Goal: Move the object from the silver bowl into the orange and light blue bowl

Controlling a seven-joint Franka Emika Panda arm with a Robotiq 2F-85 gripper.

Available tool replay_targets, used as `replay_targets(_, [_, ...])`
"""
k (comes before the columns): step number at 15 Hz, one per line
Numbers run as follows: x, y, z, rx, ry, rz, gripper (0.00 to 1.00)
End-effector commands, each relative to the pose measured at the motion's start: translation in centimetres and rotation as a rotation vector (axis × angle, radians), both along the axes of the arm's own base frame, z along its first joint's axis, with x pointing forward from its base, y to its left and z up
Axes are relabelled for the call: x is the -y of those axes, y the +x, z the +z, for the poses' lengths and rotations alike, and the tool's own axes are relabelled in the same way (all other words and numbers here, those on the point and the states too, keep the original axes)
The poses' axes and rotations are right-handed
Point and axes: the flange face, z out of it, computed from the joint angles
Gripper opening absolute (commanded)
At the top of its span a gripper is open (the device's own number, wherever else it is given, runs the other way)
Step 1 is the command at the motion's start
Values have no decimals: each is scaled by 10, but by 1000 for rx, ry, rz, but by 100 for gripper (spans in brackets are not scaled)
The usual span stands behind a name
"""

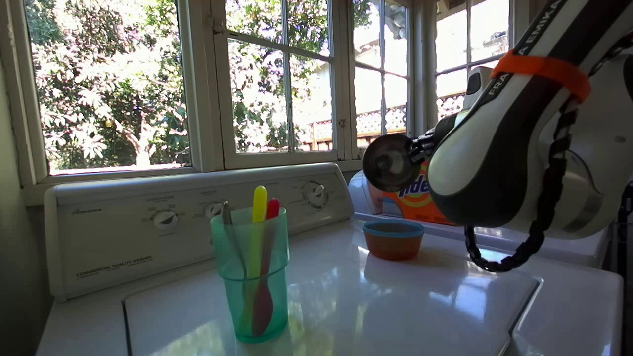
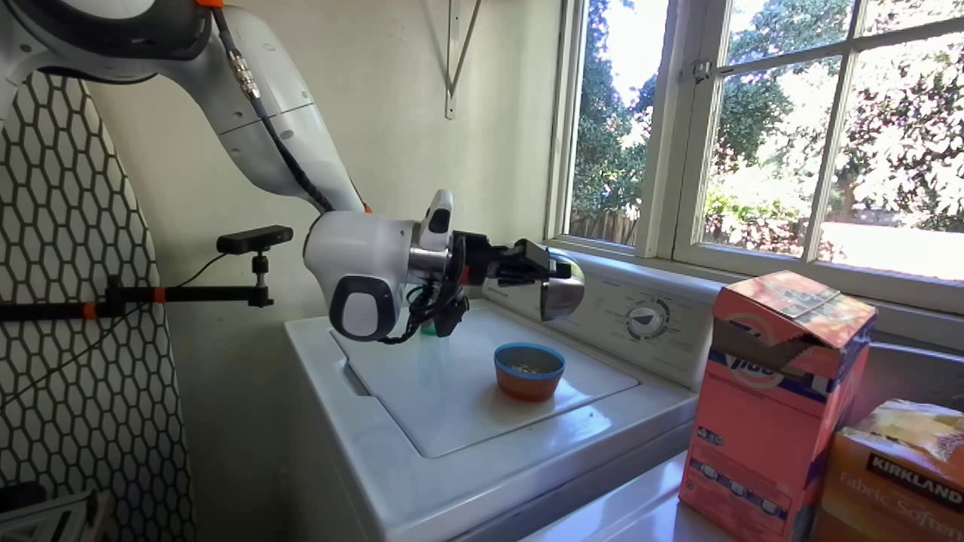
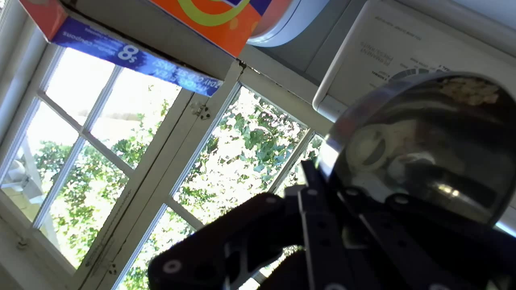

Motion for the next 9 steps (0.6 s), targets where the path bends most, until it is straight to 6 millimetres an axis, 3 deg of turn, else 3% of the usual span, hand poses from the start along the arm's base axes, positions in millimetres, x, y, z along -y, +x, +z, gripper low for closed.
replay_targets(1, [-9,9,22,47,-89,29,1])
replay_targets(9, [-13,17,48,113,-195,12,1])
